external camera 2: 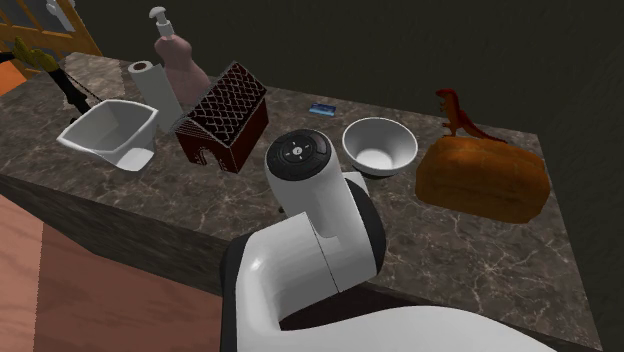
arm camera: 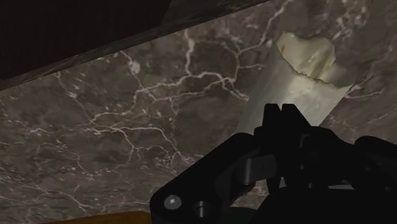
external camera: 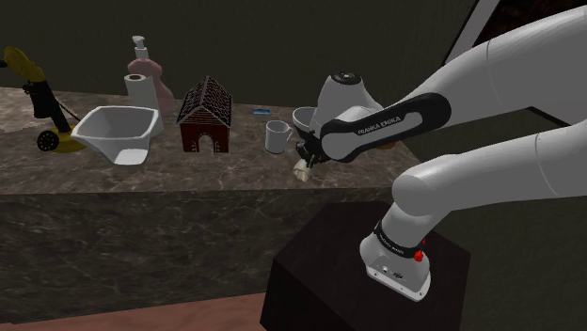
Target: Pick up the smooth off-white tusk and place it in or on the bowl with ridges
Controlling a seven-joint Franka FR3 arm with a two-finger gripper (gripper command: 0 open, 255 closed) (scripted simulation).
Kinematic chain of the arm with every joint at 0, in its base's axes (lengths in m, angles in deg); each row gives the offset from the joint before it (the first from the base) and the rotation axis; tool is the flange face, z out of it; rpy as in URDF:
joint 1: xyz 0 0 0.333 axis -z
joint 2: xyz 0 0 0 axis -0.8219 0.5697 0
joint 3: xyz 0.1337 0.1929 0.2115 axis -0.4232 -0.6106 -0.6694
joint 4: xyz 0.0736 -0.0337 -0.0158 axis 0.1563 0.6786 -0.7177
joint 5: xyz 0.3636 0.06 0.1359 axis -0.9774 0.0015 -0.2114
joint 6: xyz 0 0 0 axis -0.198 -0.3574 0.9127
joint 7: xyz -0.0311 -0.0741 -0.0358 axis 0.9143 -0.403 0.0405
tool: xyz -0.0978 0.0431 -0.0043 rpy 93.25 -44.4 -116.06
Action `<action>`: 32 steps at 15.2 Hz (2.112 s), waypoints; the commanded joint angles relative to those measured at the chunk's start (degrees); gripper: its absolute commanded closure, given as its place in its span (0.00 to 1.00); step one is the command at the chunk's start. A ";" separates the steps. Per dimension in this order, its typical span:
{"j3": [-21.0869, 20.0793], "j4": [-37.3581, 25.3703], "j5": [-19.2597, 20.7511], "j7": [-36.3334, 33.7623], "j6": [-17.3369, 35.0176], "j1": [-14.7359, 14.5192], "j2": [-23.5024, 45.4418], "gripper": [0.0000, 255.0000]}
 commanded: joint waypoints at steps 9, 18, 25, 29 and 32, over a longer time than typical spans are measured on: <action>5.25 -16.44 -0.23 -1.32 -14.28 9.11 16.28 0.00; 4.34 -15.08 0.74 -2.63 -7.54 10.14 22.85 0.00; 4.34 -15.09 0.74 -2.63 -7.56 10.13 22.84 0.00; 4.35 -15.10 0.74 -2.61 -7.57 10.14 22.84 1.00; 4.36 -15.08 0.73 -2.61 -7.57 10.13 22.82 1.00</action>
